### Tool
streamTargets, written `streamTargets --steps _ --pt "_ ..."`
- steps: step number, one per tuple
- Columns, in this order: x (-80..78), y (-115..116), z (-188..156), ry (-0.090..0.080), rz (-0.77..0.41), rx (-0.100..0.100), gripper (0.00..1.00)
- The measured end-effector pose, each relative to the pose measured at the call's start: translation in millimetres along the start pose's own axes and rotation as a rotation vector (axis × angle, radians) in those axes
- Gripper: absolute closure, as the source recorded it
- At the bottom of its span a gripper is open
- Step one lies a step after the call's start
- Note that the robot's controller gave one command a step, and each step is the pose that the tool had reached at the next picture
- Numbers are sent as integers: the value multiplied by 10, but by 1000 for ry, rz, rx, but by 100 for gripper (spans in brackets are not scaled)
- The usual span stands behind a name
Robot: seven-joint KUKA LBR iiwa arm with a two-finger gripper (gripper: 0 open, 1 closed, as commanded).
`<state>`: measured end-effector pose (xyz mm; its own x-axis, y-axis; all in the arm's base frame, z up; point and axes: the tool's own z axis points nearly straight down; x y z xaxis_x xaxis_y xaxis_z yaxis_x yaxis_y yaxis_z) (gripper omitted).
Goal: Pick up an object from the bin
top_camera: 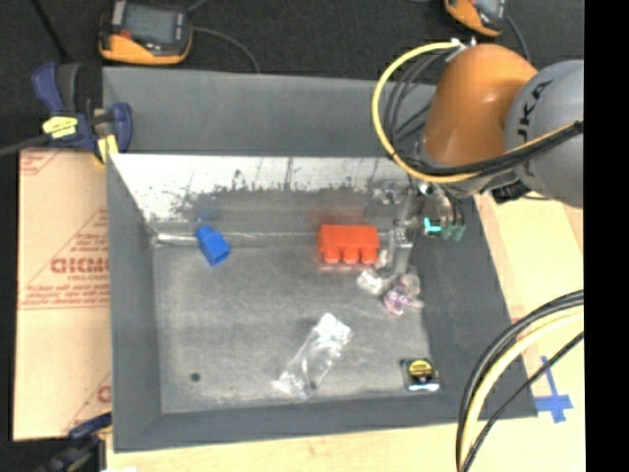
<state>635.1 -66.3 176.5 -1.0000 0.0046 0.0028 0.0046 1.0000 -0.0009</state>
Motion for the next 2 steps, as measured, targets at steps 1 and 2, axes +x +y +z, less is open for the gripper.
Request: streamTargets --steps 1,2 --pt "-132 -139 951 -6 -42 1 0" --pt "-49 -222 998 -23 59 -3 0"
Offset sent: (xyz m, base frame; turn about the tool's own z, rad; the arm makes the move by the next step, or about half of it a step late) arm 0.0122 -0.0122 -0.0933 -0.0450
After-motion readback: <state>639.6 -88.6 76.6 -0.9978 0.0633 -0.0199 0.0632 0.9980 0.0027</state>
